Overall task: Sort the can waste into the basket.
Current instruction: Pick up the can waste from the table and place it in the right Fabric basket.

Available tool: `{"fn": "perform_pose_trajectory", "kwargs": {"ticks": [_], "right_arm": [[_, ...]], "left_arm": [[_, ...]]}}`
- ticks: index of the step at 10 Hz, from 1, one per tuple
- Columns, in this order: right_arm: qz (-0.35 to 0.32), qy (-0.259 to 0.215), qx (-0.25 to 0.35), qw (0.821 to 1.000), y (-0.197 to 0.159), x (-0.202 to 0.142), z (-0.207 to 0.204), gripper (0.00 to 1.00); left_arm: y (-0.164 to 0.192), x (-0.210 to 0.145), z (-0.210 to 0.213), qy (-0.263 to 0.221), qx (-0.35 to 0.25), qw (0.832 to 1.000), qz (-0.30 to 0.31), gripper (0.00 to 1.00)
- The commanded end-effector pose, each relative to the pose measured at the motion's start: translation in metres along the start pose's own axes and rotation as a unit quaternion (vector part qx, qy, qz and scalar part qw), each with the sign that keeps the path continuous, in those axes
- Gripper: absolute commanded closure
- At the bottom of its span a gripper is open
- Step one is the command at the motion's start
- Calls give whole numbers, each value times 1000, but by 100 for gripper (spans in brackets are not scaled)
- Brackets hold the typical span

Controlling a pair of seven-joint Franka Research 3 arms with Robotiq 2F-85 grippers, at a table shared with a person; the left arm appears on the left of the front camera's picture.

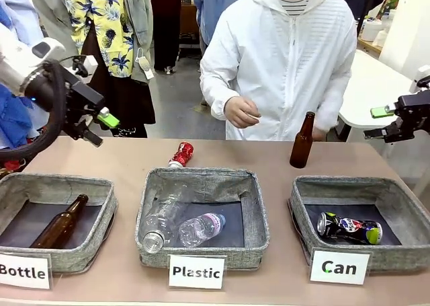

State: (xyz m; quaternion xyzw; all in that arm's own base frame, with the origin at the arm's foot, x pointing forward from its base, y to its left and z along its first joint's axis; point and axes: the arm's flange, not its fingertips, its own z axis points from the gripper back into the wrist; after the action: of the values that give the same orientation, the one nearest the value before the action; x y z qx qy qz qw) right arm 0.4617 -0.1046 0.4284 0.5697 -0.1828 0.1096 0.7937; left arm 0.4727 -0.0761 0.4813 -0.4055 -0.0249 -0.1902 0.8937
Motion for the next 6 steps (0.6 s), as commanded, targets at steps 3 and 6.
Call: {"fn": "perform_pose_trajectory", "kwargs": {"ticks": [3,6], "right_arm": [[10,1,4,1000,1,1,3,0],[10,1,4,1000,1,1,3,0]], "left_arm": [[-62,59,-77,-10,230,972,39,0],[-78,72,-116,-41,299,952,42,0]]}}
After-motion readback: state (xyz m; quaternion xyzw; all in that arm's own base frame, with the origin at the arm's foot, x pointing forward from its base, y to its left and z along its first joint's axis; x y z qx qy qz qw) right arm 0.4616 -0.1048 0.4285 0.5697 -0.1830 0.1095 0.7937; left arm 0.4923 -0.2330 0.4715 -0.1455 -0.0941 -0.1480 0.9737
